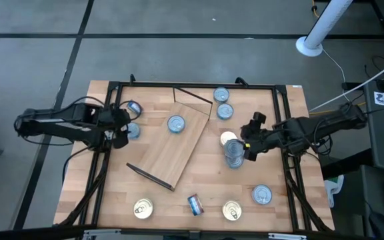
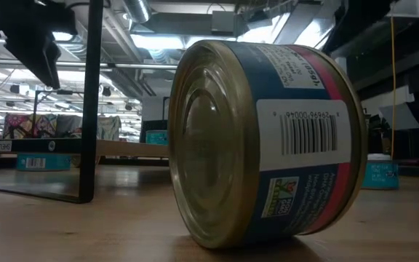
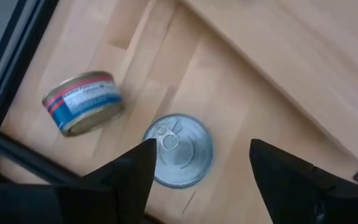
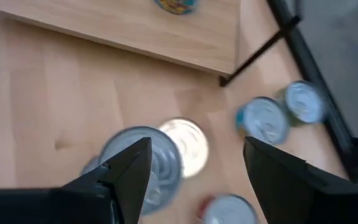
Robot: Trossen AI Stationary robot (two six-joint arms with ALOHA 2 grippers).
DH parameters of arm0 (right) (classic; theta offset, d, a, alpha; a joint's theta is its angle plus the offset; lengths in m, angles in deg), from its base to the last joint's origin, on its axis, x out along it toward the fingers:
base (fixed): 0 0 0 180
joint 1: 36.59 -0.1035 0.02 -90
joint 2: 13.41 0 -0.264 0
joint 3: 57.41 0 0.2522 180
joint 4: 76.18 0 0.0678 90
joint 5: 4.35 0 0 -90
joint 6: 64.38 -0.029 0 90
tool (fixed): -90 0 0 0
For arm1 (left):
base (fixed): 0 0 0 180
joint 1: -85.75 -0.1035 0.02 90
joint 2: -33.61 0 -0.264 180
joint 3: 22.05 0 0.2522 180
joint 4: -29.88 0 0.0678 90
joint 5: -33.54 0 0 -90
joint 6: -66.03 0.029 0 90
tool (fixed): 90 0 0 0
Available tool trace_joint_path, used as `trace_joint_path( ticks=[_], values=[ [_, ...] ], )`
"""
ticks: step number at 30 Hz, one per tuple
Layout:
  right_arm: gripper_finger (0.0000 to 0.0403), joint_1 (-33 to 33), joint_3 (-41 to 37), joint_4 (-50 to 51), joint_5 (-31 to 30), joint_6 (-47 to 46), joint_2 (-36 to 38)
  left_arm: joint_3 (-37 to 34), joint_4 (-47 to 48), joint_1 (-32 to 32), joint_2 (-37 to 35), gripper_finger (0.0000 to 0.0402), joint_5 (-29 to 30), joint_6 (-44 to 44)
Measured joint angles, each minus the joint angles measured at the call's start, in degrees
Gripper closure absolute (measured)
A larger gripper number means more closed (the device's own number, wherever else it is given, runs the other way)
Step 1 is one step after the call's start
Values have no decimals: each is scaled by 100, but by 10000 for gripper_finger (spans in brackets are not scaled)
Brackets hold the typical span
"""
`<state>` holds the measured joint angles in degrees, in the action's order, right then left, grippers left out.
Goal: Stack canned seafood by type on shelf
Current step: Stack the light blue tuna can on top of the light blue tuna can on the shelf
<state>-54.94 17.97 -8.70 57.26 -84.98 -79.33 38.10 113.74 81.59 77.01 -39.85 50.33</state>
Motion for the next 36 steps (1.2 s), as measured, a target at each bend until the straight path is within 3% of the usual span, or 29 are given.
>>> trace_joint_path(
  ticks=[9,14,36],
  values=[
    [151,0,-1394,-1955,463,156,119,-4,0,-505,894,158,-416,646],
    [151,0,-1886,-2535,611,156,117,-4,2,-641,1264,174,-526,705],
    [151,0,-2137,-3008,857,157,117,-4,-403,-1095,3253,183,-1179,658]
  ],
)
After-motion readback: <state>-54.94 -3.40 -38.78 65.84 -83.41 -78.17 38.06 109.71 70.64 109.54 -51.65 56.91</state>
